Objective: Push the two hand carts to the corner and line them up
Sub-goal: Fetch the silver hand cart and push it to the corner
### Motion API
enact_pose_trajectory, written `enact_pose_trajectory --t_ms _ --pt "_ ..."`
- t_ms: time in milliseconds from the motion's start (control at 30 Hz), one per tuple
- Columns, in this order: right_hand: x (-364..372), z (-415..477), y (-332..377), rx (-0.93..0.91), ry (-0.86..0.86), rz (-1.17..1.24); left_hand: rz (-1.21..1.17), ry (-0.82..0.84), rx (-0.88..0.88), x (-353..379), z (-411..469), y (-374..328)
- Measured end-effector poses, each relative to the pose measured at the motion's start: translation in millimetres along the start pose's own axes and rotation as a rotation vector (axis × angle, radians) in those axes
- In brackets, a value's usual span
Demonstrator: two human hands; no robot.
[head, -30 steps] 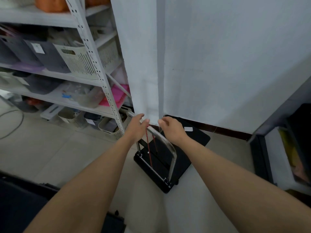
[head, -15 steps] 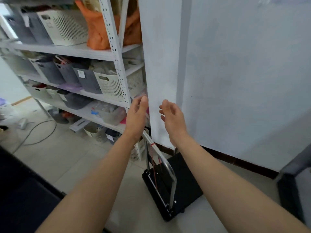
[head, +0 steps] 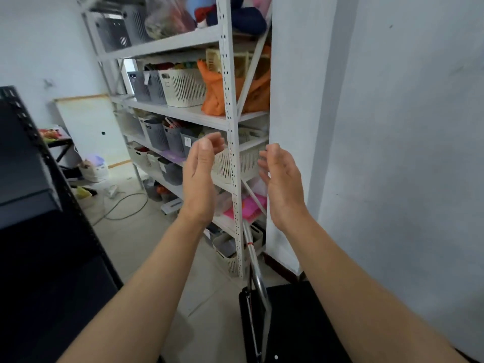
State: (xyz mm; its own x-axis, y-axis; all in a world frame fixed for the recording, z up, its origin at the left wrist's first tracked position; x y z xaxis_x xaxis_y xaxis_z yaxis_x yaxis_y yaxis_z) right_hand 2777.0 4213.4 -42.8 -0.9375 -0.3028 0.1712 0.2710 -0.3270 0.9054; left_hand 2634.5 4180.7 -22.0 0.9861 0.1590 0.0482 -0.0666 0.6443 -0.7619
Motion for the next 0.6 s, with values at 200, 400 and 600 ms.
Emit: enact_pose_trajectory --t_ms 200,400,600 --pt "19 -10 32 -0.067 0.133 0.112 0.097 -0.093 0.126 -5 -21 -56" --pt "76 -27 56 -0.149 0.358 0.169 0.237 -0.223 0.175 -36 -55 -115" --pt "144 -61 89 -0.196 0.521 0.275 0.442 -0.323 0.25 -73 -94 -180"
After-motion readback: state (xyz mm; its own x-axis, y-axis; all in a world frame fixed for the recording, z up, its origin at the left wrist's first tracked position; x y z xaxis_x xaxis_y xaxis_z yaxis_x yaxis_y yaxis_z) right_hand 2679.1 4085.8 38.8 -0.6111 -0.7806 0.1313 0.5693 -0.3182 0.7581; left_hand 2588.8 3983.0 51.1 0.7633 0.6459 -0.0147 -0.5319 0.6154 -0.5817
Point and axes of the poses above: each hand's wrist, its own z-axis towards the middle knuckle, its own x-axis out of the palm, y = z × x, the point moved 5 cm from there along z, towards the middle knuckle, and after that the axes turned 11 degrees about y, right-handed, at the moved point
